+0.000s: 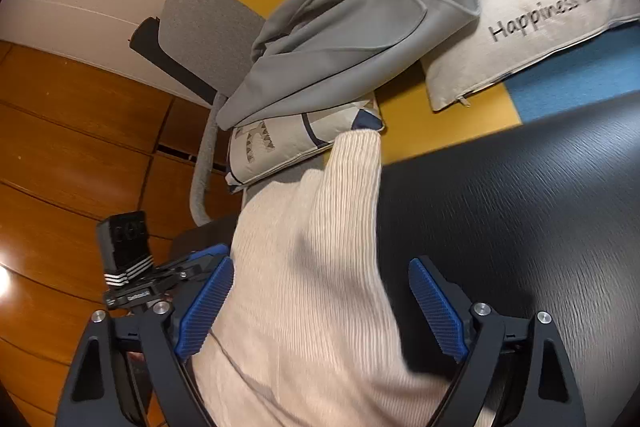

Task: Fold clothes
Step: 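Grasp the sweater hem with the right tool while the left tool grasps the hem too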

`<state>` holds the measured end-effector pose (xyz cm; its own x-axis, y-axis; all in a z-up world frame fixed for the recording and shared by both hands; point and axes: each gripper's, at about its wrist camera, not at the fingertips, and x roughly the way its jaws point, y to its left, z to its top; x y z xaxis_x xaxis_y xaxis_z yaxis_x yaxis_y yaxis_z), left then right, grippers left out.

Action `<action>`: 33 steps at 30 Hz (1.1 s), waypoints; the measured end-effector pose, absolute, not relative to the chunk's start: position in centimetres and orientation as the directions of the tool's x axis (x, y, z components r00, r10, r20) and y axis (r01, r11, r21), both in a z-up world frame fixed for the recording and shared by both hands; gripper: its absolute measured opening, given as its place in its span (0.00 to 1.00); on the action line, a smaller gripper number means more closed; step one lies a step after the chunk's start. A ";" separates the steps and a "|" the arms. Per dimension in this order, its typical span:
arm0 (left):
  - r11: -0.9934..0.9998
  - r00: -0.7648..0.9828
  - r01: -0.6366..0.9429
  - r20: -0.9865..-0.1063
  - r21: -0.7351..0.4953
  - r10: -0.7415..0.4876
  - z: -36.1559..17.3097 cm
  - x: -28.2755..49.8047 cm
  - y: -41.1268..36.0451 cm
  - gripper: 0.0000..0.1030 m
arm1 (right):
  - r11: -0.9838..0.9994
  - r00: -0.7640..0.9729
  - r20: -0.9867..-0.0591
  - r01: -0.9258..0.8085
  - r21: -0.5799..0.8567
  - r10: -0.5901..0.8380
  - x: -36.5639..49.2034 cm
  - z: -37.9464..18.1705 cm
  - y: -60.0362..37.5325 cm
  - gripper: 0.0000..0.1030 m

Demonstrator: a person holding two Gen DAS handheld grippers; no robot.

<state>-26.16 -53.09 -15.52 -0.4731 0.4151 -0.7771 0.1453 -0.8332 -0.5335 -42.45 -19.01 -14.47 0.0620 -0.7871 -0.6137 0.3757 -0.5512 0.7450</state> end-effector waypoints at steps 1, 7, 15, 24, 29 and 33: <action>-0.832 -0.468 0.142 -0.777 -0.537 0.421 -15.8 -26.6 -53.2 0.45 | -0.540 0.073 -0.604 0.374 0.754 -0.794 -42.9 -14.6 -19.2 0.88; -0.813 -0.474 0.105 -0.748 -0.572 0.465 -16.4 -28.6 -53.1 0.47 | -0.481 0.148 -0.568 0.389 0.786 -0.809 -44.4 -15.4 -21.1 0.88; -0.825 -0.456 0.106 -0.765 -0.555 0.455 -16.8 -29.8 -53.0 0.25 | -0.512 0.189 -0.664 0.498 0.700 -0.723 -43.8 -16.2 -24.1 0.11; -0.837 -0.534 0.064 -0.727 -0.544 0.432 -14.5 -27.7 -52.0 0.10 | -0.555 0.110 -0.713 0.549 0.625 -0.693 -43.0 -14.6 -24.3 0.11; -0.820 -0.619 -0.005 -0.643 -0.572 0.452 -10.7 -23.9 -50.8 0.10 | -0.533 0.067 -0.691 0.583 0.613 -0.720 -40.8 -11.5 -23.6 0.11; -0.823 -0.651 -0.038 -0.610 -0.567 0.451 -9.0 -20.2 -49.4 0.10 | -0.518 0.049 -0.676 0.603 0.607 -0.735 -37.9 -9.7 -22.4 0.11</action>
